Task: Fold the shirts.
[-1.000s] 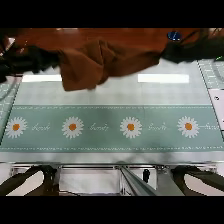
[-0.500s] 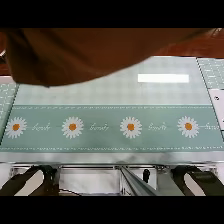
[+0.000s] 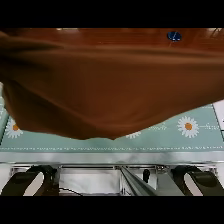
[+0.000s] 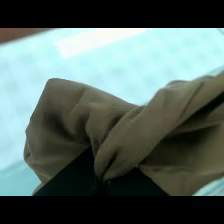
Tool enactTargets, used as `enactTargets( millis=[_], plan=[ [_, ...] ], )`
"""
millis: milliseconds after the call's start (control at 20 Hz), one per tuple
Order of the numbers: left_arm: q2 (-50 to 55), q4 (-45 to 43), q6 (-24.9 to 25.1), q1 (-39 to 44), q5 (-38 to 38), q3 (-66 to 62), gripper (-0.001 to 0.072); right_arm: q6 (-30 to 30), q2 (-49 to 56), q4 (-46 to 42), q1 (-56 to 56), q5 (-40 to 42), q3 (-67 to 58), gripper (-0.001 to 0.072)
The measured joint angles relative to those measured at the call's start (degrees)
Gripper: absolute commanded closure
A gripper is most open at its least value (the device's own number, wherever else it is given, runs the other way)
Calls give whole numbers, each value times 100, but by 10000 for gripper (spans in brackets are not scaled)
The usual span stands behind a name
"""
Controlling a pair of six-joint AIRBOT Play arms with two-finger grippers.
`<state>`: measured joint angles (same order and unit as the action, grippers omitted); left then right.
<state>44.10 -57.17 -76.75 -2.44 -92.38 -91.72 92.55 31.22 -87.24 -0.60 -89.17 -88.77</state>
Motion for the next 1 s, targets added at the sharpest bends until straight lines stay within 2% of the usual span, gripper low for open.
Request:
enactTargets(
  millis=[200,350,500,700,750,800,850,900,950,1000],
  plan=[
    [210,-153,9,289,155,1576,683,251,-343,-125,0,-39,1753,692],
    [876,-125,68,365,704,2444,683,321,-175,-157,-7,470,2957,692],
    [1875,118,177,481,1381,2728,683,356,531,-258,-28,1200,3591,692],
    [3176,339,232,737,2310,2433,678,398,1971,-136,-446,2175,3676,691],
    [3469,367,153,800,2481,2286,592,398,2352,-31,-597,2319,3611,691],
    [3711,378,68,863,2599,2153,360,391,2739,116,-741,2426,3523,682],
    [3921,411,-7,929,2647,2028,205,356,3075,267,-852,2514,3438,566],
    [4113,411,-79,997,2667,1917,203,317,3416,459,-951,2581,3342,364],
    [4249,404,-90,1054,2653,1838,202,267,3716,658,-1016,2636,3244,297],
    [4354,323,-146,1086,2625,1775,202,179,3954,857,-1062,2627,3152,296]
  ],
)
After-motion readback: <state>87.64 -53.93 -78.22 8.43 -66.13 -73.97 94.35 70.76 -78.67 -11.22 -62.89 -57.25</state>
